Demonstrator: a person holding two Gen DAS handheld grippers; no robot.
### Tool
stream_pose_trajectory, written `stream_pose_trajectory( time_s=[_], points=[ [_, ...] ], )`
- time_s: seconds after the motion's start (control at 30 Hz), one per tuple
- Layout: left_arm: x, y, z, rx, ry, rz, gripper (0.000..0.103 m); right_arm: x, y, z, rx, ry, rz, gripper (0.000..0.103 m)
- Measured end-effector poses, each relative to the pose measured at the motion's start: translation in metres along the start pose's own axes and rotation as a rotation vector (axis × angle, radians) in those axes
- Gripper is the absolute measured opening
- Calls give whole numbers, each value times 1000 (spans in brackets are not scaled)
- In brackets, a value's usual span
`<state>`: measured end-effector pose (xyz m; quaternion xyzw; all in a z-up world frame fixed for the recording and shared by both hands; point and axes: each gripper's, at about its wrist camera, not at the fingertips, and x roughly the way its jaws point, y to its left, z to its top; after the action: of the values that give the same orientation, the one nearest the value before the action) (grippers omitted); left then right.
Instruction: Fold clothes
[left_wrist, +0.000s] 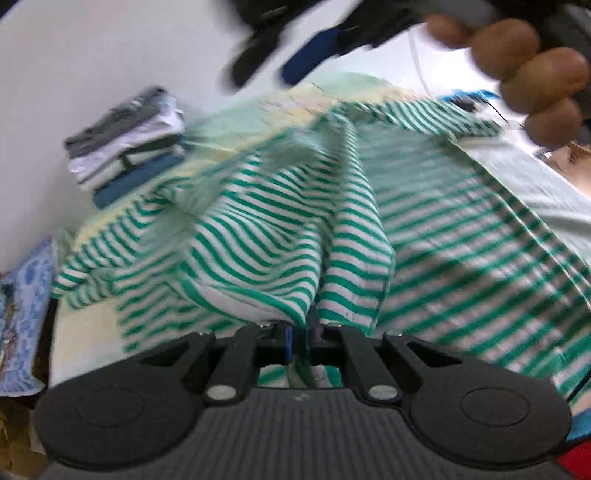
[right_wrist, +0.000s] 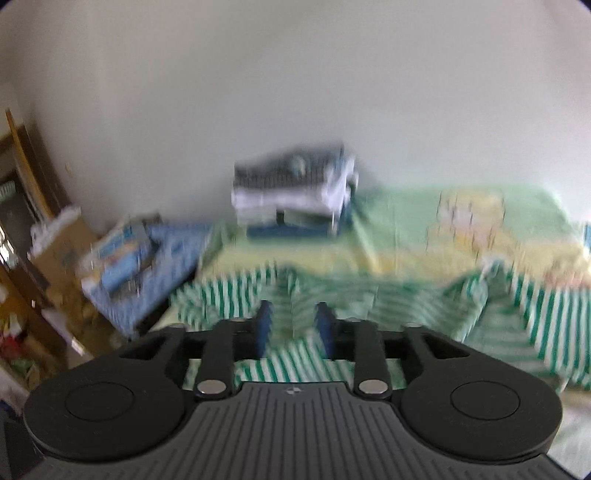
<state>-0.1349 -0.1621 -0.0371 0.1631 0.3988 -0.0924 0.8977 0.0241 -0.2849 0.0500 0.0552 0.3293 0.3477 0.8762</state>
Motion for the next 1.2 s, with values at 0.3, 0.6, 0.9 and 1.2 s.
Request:
stream_pose_trajectory(
  time_s=[0.3,0.6,0.9,1.2],
  points=[
    [20,-28,-17,49,18,-61,4,85,49,-33,-222,292,101,49],
    [22,-30,-21,70,2,-57,6,111,51,-45,-292,366,-65,10],
    [8,5,-5,-3,-42,-27,7,9,16,17,-59,45,-35,8],
    [-26,83,38,-116,-187,149,7,-45,20,61,9,-205,11,7]
  ],
)
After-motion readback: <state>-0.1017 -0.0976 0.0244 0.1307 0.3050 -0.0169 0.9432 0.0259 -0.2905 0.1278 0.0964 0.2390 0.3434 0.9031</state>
